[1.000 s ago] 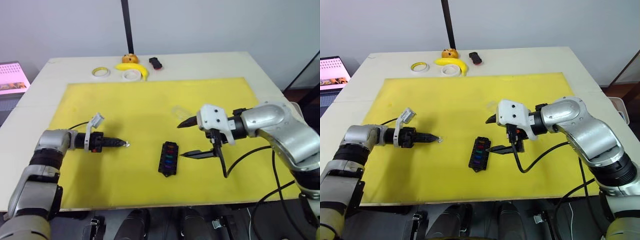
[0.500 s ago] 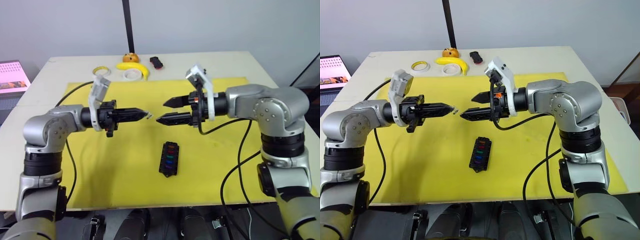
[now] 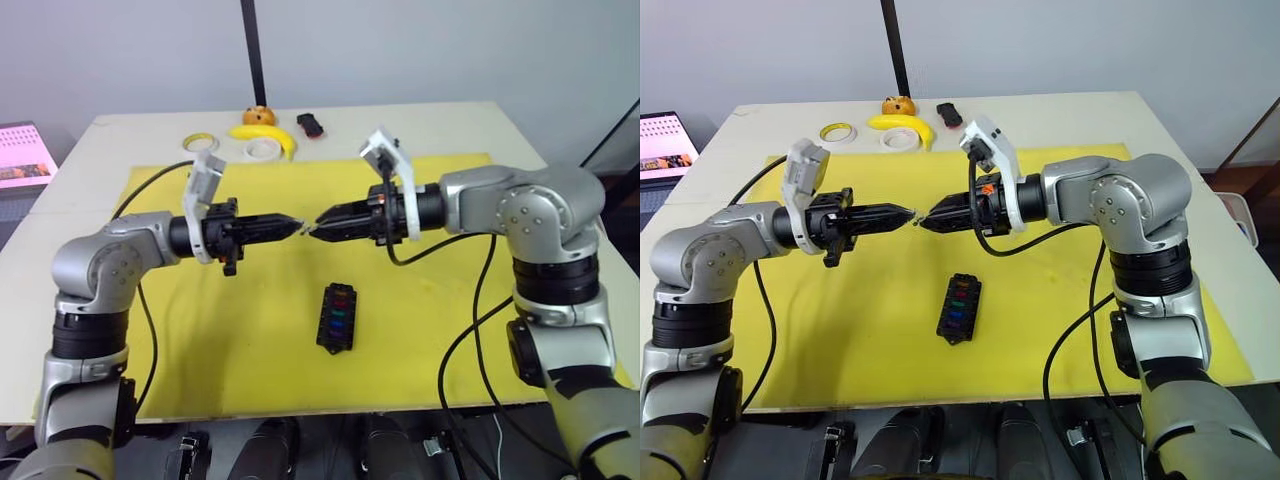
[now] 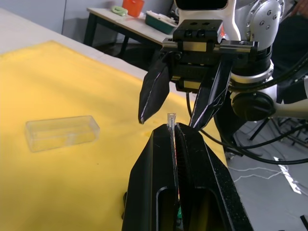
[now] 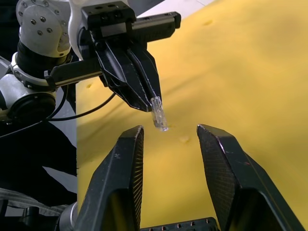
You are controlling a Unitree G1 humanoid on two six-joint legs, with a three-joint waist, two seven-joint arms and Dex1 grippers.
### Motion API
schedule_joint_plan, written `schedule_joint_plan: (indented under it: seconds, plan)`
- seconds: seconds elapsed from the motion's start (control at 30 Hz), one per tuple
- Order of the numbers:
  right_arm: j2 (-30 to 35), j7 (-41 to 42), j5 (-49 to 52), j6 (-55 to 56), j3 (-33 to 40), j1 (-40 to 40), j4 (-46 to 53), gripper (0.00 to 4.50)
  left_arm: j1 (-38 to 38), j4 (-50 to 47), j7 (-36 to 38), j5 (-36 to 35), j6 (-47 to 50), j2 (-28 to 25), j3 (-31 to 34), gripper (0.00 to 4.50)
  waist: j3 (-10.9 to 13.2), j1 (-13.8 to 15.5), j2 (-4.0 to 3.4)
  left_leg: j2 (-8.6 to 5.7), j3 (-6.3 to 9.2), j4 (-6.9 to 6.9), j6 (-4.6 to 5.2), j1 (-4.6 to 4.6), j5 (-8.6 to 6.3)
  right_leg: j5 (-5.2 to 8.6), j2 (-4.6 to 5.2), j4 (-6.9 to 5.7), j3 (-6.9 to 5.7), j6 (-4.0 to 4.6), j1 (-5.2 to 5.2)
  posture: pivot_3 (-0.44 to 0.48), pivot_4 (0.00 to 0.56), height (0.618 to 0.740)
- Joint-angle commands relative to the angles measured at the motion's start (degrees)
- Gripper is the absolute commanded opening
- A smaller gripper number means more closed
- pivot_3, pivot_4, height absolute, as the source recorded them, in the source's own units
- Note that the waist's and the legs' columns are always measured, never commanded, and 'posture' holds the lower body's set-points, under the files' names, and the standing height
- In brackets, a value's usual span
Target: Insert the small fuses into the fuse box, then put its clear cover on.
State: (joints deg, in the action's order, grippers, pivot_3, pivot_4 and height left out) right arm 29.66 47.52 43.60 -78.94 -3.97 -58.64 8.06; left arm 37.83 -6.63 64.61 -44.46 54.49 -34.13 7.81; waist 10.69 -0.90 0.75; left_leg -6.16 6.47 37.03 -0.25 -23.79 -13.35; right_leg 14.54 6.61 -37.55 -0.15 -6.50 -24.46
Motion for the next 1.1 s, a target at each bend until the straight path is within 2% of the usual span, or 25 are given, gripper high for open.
schedule_joint_plan:
  seconds: [0.03, 0.33, 0.43, 0.47, 0.5, 0.83, 0.93, 1.1]
  plan:
    - [-1.32, -0.53, 1.79, -0.16, 1.55, -1.6, 0.55, 1.76, 0.29, -1.58, -0.27, -1.59, -0.94, -0.8, 0.6, 0.0, 0.0, 0.02, 0.0, 0.0, 0.0, 0.0, 0.0, 0.0, 0.0, 0.0, 0.0, 0.0, 0.0, 0.0, 0.0, 0.0, 0.15, 0.74]
    - [-2.01, -1.68, 3.52, -1.24, 2.31, -1.4, 1.31, 1.76, 0.54, -1.33, 0.09, -1.85, -1.27, -1.37, -0.37, 0.0, 0.0, -0.07, 0.0, 0.01, 0.0, -0.01, 0.0, 0.0, 0.0, 0.0, -0.07, 0.0, 0.0, 0.0, -0.01, 0.0, 0.15, 0.74]
    - [-1.6, -1.71, 3.87, -1.1, 2.28, -1.28, 1.4, 0.89, 0.56, -1.06, 0.43, -1.67, -1.63, -1.66, -0.76, 0.0, 0.0, -0.08, 0.0, 0.01, 0.0, -0.01, 0.0, 0.0, 0.0, 0.0, -0.08, 0.0, 0.0, 0.0, -0.01, 0.0, 0.15, 0.74]
    - [-1.48, -1.7, 4.0, -1.1, 2.3, -1.26, 1.44, 0.36, 0.57, -1.02, 0.54, -1.59, -1.77, -1.79, -0.89, 0.0, 0.0, -0.06, 0.0, 0.02, 0.0, -0.01, 0.0, 0.0, 0.0, 0.0, -0.08, 0.0, 0.0, 0.0, -0.01, 0.0, 0.15, 0.74]
    - [-1.27, -1.63, 4.13, -1.06, 2.36, -1.23, 1.53, 0.03, 0.57, -0.94, 0.65, -1.44, -1.89, -1.96, -1.02, 0.0, 0.0, -0.06, 0.0, 0.02, 0.0, -0.01, 0.0, 0.0, 0.0, 0.0, -0.08, 0.0, 0.0, 0.0, -0.01, 0.0, 0.15, 0.74]
    - [0.5, -1.04, 3.69, 0.13, 0.76, -1.06, 2.69, 0.03, -1.02, -0.82, 2.17, 2.91, -7.95, -4.79, -4.85, 0.0, 0.0, -0.02, -0.01, 0.02, 0.0, -0.02, 0.0, 0.0, 0.0, 0.0, -0.07, 0.0, 0.0, 0.0, -0.01, 0.0, 0.15, 0.74]
    - [1.85, -0.87, 2.7, 0.73, -1.02, -1.03, 2.9, 0.0, -0.89, -0.42, 1.1, 5.63, -10.9, -5.5, -5.89, 0.97, 0.01, -0.05, -0.01, 0.01, -0.01, -0.02, 0.0, 0.0, 0.0, 0.0, -0.06, 0.01, 0.01, 0.0, -0.01, 0.0, 0.15, 0.74]
    - [10.02, 2.98, -6.06, 8.7, -12.7, 0.16, 5.44, 0.0, -5.03, -2.45, 4.4, 15.03, -20.94, -10.47, -11.46, 3.56, 0.01, -0.12, -0.01, 0.01, -0.03, -0.08, 0.0, -0.01, 0.0, 0.0, -0.06, 0.05, 0.01, 0.0, -0.05, 0.0, 0.15, 0.74]
